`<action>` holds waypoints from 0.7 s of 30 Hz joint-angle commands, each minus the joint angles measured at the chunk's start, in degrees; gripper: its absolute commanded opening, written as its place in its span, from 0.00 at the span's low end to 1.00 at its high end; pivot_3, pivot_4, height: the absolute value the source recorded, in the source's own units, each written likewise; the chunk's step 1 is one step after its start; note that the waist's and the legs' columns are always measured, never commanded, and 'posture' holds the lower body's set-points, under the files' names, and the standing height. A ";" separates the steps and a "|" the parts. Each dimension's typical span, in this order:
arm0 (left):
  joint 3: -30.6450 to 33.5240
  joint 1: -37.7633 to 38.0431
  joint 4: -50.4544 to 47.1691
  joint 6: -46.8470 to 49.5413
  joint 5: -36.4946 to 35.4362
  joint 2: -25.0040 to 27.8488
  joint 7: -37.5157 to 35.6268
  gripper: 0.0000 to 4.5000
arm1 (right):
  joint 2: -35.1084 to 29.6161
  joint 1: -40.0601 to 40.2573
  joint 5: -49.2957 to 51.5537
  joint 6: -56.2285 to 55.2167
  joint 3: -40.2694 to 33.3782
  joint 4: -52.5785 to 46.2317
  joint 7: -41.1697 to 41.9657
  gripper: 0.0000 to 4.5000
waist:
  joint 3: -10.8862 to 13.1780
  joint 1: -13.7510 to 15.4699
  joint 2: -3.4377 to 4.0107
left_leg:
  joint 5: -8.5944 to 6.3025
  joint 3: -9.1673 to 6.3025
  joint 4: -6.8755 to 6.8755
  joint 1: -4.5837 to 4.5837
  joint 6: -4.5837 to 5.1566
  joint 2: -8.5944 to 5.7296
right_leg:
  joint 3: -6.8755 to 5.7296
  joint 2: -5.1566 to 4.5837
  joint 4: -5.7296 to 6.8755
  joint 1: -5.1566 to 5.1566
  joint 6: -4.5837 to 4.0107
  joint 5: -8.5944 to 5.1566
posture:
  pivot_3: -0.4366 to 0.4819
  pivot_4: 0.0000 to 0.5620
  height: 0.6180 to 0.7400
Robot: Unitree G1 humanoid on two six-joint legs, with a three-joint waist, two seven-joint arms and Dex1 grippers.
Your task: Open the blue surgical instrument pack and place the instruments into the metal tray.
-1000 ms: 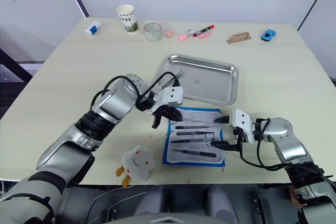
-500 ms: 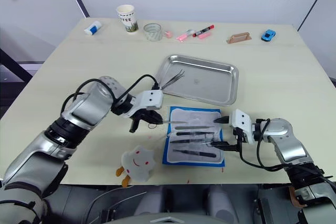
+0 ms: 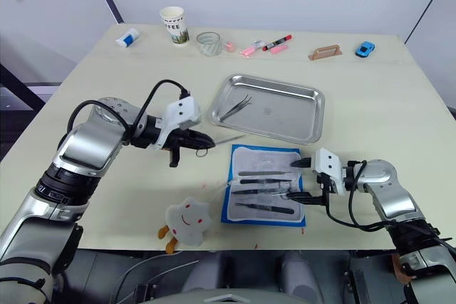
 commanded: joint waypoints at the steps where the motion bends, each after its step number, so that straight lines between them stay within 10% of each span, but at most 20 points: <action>1: 4.66 -1.13 -2.29 8.74 -2.52 -5.29 8.64 0.00 | -0.72 2.37 -6.22 2.05 4.40 4.63 -0.76 1.00 | -0.01 0.09 -0.03 | 0.00 -0.02 0.00 0.00 0.00 0.00 | -0.02 -0.01 0.01 0.00 0.00 0.00 | 0.48 0.27 1.00; 10: 8.40 -9.03 1.79 22.72 -0.13 -22.48 32.97 0.00 | -1.79 2.71 -5.46 2.68 4.13 3.42 0.27 1.00 | -0.02 0.11 0.03 | 0.00 -0.09 0.01 -0.06 -0.01 -0.09 | -0.05 -0.08 0.02 0.01 0.03 0.02 | 0.48 0.27 1.00; 21: 6.72 -18.24 22.32 14.15 3.71 -33.04 47.88 0.00 | -1.92 2.41 -5.39 3.72 4.37 3.01 0.50 1.00 | -0.03 0.26 0.03 | 0.02 -0.11 0.01 -0.08 -0.04 -0.14 | -0.10 -0.16 -0.01 0.01 0.03 0.02 | 0.48 0.27 1.00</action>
